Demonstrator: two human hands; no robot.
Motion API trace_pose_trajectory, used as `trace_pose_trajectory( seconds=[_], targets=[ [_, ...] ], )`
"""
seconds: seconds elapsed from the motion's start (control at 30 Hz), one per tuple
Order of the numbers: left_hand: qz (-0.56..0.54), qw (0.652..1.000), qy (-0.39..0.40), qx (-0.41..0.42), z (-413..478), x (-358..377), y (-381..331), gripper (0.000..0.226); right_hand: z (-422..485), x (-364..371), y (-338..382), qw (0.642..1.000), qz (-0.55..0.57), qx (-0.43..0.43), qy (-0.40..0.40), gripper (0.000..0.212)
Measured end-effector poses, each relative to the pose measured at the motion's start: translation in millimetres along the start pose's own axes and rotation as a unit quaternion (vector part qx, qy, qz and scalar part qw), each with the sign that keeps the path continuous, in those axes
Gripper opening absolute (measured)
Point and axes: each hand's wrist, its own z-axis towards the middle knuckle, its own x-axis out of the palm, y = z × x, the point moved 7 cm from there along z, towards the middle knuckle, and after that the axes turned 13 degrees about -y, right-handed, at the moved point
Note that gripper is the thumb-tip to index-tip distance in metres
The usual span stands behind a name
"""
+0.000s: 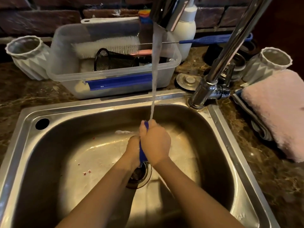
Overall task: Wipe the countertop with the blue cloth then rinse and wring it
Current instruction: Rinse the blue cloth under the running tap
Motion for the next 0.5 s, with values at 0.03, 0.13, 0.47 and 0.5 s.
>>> trace_pose_trajectory(
  seconds=[0.03,0.13,0.47,0.5],
  targets=[
    [0.032,0.999,-0.019,0.026,0,-4,-3,0.028,10,5,-8,1.000,0.007,0.024,0.004,0.026],
    [0.095,0.990,-0.067,0.075,0,-13,-11,0.030,23,15,-23,0.999,0.011,0.042,0.021,0.030],
    [0.000,1.000,-0.012,0.024,-9,-4,-20,0.036,-24,-7,25,0.999,0.041,-0.014,0.025,0.045],
    [-0.013,1.000,-0.008,0.008,-10,0,-17,0.037,-17,-8,24,1.000,0.029,-0.009,0.004,0.046]
  ],
)
